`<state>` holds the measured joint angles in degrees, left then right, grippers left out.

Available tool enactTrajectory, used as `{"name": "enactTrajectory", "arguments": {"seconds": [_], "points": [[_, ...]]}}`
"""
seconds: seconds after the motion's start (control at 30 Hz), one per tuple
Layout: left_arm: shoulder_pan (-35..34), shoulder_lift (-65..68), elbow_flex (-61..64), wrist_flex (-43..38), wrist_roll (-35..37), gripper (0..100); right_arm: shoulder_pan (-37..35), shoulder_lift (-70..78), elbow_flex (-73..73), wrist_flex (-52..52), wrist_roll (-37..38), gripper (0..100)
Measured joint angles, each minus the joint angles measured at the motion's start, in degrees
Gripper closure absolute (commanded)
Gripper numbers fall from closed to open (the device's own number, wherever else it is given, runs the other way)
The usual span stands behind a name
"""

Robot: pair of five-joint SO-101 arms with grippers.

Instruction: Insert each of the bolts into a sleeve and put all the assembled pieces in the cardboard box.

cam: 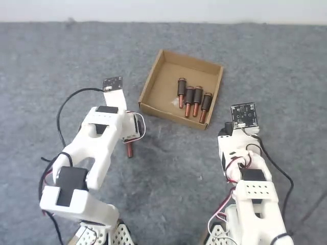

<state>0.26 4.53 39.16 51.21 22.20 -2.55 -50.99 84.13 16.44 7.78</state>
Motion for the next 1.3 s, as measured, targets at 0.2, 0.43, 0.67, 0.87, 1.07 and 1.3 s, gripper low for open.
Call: {"name": "enactTrajectory", "arguments": {"seconds": [0.2, 0.43, 0.67, 0.87, 1.07, 1.3], "points": [[0.2, 0.2, -0.4, -0.2, 0.6, 97, 0.2, 0.0, 0.0, 0.0, 0.0, 99.2], [0.1, 0.2, -0.5, -0.4, 0.8, 98, -0.1, 0.0, 0.0, 0.0, 0.0, 99.2], [-0.4, 0.2, -0.5, -0.4, -1.0, 99, -0.1, 0.0, 0.8, -1.8, 0.0, 99.2], [-5.7, 0.2, -0.4, -3.3, -1.8, 99, -0.1, 0.0, 0.8, -7.4, 0.0, 99.2], [-10.1, -3.0, 4.0, -9.8, -4.6, 99, -2.2, 0.0, 1.7, -18.3, 0.0, 99.2], [-9.9, -6.7, 7.6, -14.2, -5.5, 99, -5.2, 0.0, 3.9, -36.6, 0.0, 99.2]]}}
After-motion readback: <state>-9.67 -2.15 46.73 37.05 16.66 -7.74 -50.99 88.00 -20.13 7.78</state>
